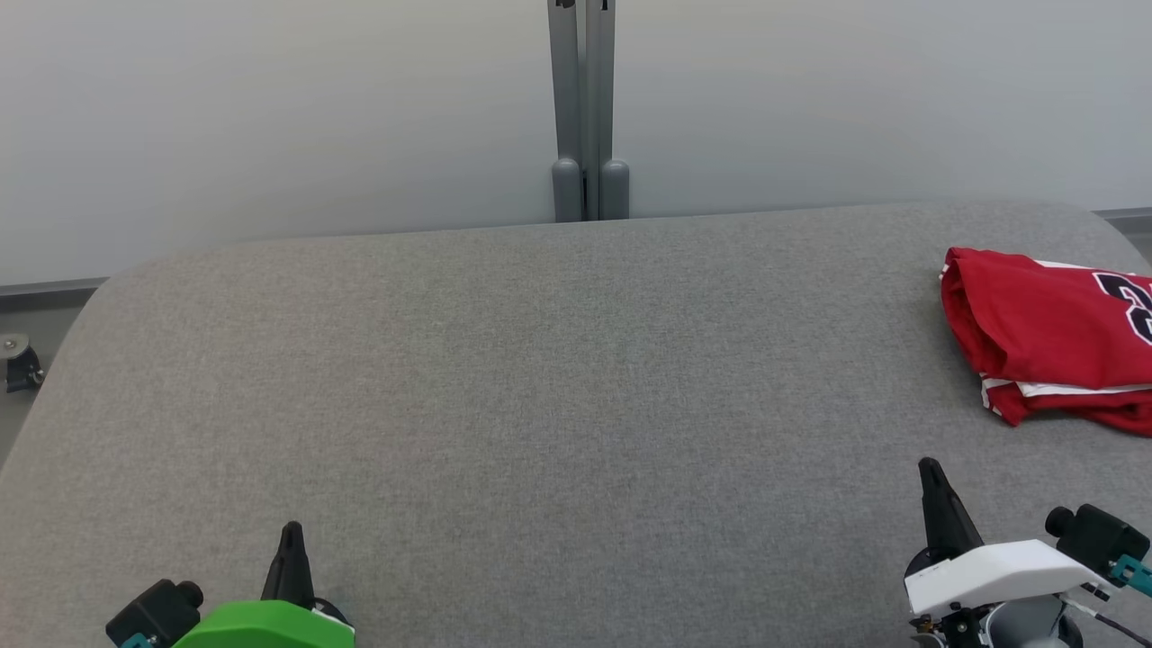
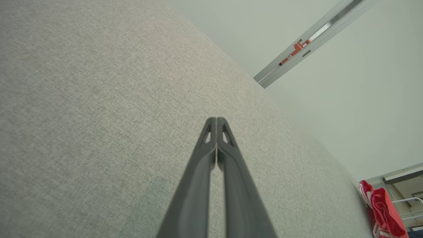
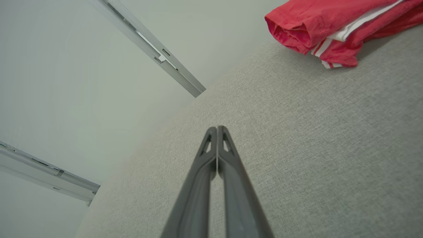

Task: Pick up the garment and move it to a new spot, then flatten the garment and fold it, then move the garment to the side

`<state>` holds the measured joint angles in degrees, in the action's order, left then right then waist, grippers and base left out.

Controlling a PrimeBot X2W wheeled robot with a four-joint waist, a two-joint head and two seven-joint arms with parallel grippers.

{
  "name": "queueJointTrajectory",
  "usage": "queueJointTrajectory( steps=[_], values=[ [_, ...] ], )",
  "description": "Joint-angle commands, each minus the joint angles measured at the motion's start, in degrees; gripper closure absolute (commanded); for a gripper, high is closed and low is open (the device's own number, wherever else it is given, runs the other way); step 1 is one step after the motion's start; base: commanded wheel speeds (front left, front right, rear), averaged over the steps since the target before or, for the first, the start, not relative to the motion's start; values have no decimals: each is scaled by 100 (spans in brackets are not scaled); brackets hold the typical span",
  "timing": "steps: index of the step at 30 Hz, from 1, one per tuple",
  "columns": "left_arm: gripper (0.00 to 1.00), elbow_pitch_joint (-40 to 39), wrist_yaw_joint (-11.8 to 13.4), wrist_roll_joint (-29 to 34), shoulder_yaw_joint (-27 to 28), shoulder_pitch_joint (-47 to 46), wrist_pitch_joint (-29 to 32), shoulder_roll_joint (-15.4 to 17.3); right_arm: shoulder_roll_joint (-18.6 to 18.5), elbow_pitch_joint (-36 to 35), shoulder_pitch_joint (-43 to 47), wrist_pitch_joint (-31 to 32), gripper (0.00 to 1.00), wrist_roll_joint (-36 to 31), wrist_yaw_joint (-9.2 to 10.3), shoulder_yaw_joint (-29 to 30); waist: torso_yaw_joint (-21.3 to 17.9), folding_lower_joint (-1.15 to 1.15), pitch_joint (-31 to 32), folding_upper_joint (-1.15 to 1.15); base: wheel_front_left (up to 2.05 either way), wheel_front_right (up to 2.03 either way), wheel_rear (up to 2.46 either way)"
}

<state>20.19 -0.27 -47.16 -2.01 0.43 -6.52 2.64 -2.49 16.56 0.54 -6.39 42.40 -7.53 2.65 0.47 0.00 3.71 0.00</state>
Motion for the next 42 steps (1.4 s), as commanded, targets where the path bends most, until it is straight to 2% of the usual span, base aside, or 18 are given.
queueJointTrajectory(
  steps=[1, 42],
  values=[
    [100, -112, -47, -201, 54, -191, 50, 16, -24, -102, -189, 46, 100, 208, 2, 26, -1, 0, -6, 0, 0, 0, 0],
    [100, -403, -436, -2597, 508, -482, 752, 28, -40, -201, -488, 745, 100, 2860, 4, 232, -21, 0, -180, 0, 0, 0, 0]
  ],
)
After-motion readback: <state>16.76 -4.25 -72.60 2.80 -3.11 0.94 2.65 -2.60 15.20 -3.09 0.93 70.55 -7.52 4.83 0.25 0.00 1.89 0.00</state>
